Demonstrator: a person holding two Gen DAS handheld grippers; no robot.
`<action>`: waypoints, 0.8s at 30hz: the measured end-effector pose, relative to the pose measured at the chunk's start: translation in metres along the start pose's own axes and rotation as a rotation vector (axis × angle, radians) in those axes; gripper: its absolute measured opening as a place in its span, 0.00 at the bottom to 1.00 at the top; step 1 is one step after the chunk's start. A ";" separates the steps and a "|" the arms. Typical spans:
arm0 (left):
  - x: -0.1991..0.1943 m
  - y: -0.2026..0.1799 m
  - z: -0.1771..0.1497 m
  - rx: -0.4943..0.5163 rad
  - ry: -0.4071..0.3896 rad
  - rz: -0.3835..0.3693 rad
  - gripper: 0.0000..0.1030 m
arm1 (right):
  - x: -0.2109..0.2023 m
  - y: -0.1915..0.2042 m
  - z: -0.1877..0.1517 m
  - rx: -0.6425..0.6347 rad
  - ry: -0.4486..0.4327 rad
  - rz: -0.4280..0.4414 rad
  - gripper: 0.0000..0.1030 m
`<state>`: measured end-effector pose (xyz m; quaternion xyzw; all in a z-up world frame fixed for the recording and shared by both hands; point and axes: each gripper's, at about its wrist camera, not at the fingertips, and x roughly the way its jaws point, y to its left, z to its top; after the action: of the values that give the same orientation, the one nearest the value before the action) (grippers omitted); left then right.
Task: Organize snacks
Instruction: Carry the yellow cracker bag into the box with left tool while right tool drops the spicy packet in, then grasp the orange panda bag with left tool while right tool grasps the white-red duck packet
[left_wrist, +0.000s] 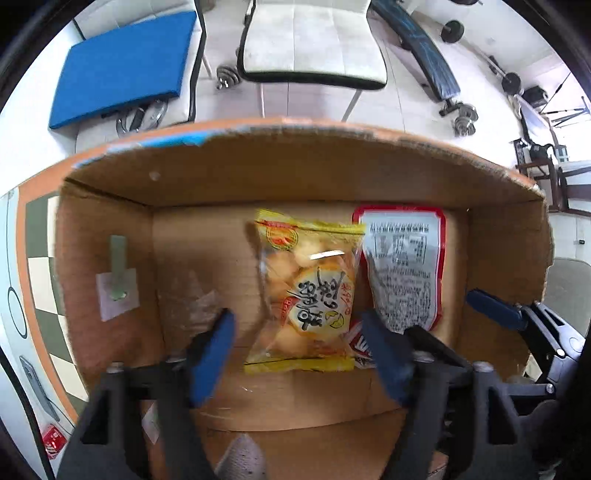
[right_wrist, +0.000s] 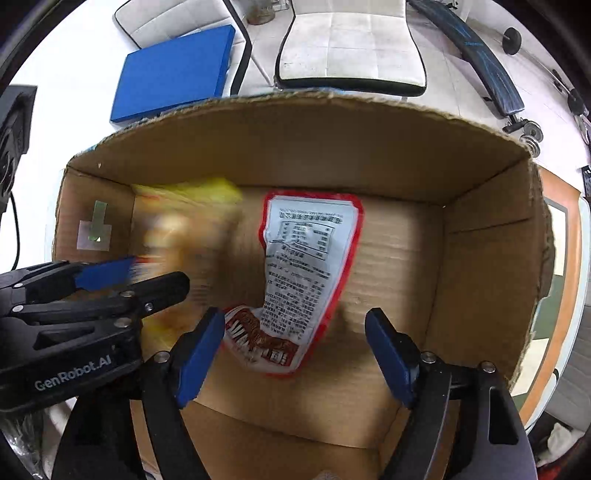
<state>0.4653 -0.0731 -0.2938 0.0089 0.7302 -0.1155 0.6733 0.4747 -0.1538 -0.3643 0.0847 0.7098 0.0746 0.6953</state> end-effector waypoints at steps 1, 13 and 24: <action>-0.003 0.001 -0.001 -0.005 -0.009 0.000 0.78 | -0.004 -0.001 -0.001 0.006 -0.002 0.005 0.79; -0.064 -0.004 -0.043 0.021 -0.138 0.012 0.79 | -0.064 0.009 -0.037 0.038 -0.072 0.023 0.85; -0.137 0.005 -0.182 0.047 -0.396 0.102 0.96 | -0.128 0.036 -0.158 0.069 -0.243 0.086 0.91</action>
<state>0.2999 -0.0157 -0.1478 0.0390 0.5794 -0.0977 0.8082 0.3193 -0.1451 -0.2284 0.1472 0.6183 0.0690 0.7689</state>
